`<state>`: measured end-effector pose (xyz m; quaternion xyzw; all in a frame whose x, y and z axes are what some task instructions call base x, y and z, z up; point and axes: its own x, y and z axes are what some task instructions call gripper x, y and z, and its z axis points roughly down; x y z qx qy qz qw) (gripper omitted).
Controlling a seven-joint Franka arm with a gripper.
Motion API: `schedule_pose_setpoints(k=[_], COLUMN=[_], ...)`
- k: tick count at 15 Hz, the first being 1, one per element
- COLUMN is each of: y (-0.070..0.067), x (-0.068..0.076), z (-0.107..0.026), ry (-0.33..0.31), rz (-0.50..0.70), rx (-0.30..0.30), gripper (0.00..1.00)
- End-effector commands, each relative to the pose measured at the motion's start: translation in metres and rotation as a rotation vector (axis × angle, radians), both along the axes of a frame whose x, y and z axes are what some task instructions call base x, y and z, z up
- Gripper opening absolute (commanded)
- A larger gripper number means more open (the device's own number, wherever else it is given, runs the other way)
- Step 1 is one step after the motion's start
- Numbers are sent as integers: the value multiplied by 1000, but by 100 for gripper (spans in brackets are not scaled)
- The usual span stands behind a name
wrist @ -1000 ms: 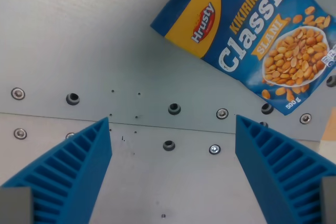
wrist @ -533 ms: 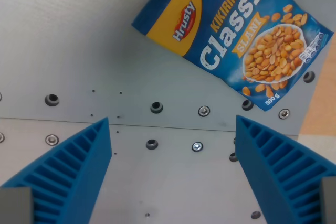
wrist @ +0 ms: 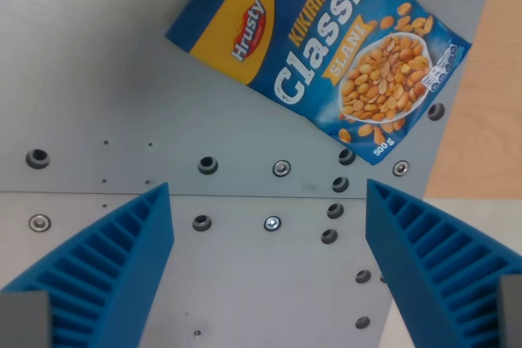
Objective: Rotate around base negative x
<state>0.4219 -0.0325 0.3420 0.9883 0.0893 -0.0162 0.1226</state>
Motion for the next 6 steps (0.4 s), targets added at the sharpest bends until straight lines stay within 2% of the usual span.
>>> schedule_pose_setpoints(k=[1, 6], y=[2, 2], x=[-3, -3], z=[1, 1], ry=[-6, -5], rz=[-22, -23], rx=[-225, -291], gripper=[100, 100])
